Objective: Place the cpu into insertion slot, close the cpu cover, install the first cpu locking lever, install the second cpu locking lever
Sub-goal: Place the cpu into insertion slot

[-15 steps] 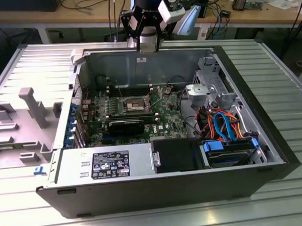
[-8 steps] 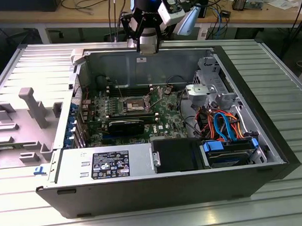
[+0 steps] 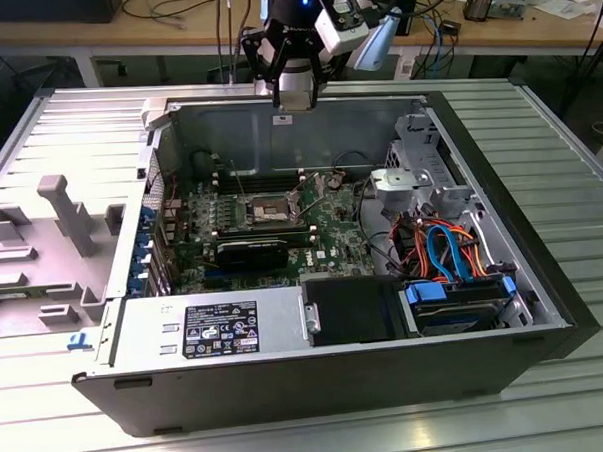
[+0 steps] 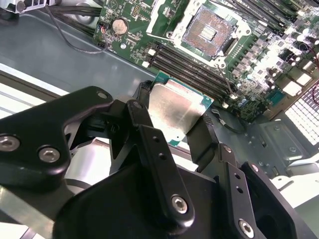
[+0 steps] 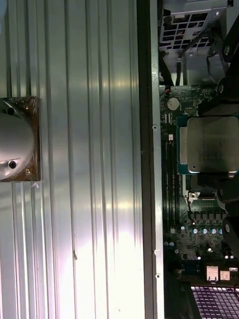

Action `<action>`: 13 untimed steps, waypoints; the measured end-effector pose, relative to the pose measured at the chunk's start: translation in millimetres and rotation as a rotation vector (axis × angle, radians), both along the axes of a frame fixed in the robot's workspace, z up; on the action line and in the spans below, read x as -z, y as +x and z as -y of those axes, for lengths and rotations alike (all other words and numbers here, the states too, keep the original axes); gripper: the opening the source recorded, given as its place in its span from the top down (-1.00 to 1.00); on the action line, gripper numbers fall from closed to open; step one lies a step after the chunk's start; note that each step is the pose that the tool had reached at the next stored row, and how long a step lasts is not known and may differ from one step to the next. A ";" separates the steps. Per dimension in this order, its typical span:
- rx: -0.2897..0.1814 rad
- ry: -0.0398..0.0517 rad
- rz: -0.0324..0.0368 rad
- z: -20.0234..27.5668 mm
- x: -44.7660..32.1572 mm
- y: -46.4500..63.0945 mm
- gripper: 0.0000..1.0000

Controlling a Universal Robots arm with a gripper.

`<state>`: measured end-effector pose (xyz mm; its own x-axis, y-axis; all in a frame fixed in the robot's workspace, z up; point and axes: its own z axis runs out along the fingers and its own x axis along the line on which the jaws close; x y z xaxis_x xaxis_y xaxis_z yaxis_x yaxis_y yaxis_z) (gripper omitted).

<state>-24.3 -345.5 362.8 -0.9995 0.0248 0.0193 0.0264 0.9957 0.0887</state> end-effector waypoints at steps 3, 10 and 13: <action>0.000 0.0000 0.0000 0.0 2.3 0.0 -0.08; 0.000 0.0000 0.0000 0.0 4.0 0.0 -0.08; 0.000 0.0000 0.0000 0.0 6.2 0.0 -0.08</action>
